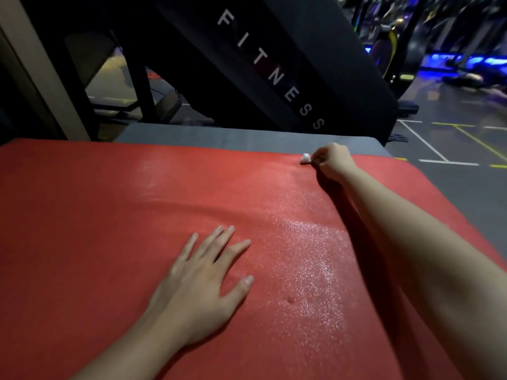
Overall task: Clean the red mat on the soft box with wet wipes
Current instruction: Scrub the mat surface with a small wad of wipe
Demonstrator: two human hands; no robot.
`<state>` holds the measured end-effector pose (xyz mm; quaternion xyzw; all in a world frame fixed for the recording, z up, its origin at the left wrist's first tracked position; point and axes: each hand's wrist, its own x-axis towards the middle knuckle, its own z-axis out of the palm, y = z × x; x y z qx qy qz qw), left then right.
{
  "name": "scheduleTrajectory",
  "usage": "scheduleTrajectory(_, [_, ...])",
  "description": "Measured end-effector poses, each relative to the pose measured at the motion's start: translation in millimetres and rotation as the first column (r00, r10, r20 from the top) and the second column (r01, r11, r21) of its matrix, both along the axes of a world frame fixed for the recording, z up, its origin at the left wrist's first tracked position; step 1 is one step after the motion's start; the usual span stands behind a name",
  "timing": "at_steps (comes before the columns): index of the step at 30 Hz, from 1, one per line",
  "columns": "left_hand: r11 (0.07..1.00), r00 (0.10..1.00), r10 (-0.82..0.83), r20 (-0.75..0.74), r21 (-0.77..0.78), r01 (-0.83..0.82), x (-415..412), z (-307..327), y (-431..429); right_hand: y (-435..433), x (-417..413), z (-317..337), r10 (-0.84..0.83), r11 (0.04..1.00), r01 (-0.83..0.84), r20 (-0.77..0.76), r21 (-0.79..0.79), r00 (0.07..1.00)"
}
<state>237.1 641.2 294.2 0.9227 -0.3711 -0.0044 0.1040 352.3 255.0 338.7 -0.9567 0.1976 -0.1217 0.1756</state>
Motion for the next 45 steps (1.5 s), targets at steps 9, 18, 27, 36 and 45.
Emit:
scheduleTrajectory(9, [1.0, 1.0, 0.005, -0.007, -0.001, -0.005, 1.2, 0.3, -0.9, 29.1, -102.6, 17.0, 0.265, 0.962, -0.273, -0.161, -0.024, 0.951])
scheduleTrajectory(18, [1.0, 1.0, -0.009, -0.014, -0.008, 0.009, 2.9, 0.0, -1.7, 73.9, -149.9, 14.3, 0.139, 0.988, -0.145, -0.114, -0.047, 0.984])
scheduleTrajectory(27, [0.999, 1.0, 0.016, -0.015, 0.038, -0.015, -3.7, 4.4, -3.1, 115.9, -244.8, 13.3, 0.197, 0.977, -0.205, -0.115, -0.056, 0.974])
scheduleTrajectory(36, [0.985, 1.0, -0.01, -0.029, 0.17, 0.015, -39.7, 31.3, 6.0, 139.0, -274.7, 23.9, 0.104, 0.994, -0.109, -0.257, -0.002, 0.961])
scheduleTrajectory(45, [0.981, 0.996, 0.02, -0.089, 0.196, -0.003, -77.4, 34.2, 7.5, 152.8, -298.0, 11.2, 0.038, 0.999, -0.039, -0.08, -0.012, 0.996])
